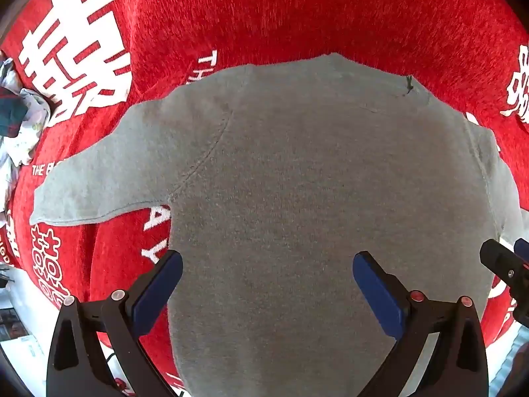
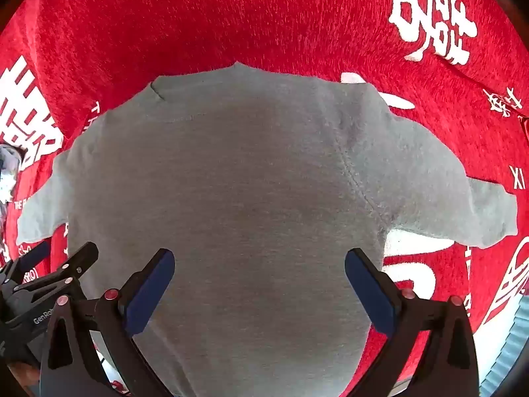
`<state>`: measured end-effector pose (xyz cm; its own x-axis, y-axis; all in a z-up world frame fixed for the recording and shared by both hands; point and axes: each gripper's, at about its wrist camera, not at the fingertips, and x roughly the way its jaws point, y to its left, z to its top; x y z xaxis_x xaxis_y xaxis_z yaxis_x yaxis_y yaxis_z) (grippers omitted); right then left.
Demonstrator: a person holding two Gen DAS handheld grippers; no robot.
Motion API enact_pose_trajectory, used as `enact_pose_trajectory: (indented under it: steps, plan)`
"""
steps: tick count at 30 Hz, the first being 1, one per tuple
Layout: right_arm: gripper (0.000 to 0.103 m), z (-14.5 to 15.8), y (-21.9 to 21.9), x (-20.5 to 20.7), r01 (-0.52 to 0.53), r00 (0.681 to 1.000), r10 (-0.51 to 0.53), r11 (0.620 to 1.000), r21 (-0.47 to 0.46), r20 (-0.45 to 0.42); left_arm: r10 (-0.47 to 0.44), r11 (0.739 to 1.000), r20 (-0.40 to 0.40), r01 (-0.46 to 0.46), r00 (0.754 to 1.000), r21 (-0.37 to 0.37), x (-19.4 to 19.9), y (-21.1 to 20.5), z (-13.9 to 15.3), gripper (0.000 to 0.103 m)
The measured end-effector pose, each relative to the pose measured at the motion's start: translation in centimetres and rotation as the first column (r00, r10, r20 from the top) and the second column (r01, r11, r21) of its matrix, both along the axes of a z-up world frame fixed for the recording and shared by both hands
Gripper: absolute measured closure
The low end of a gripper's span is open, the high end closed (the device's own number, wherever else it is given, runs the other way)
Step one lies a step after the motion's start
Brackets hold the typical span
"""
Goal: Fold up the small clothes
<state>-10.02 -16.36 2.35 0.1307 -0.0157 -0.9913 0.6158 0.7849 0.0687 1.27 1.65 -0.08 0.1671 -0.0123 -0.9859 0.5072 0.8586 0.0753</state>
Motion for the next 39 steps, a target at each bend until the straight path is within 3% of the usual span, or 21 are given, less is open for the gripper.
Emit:
enact_pose_trajectory:
  steps: [19, 39]
  plan:
    - [0.0, 1.6, -0.4, -0.1, 0.009, 0.999, -0.007, 0.998, -0.056, 0.036, -0.001, 0.999, 0.057, 0.004, 0.998, -0.05, -0.5, 0.1, 2.9, 0.0]
    - [0.0, 2.0, -0.3, -1.0, 0.014, 0.999, -0.012, 0.997, -0.074, 0.033, 0.001, 0.998, 0.06, 0.003, 0.998, -0.057, -1.1, -0.4, 3.3, 0.0]
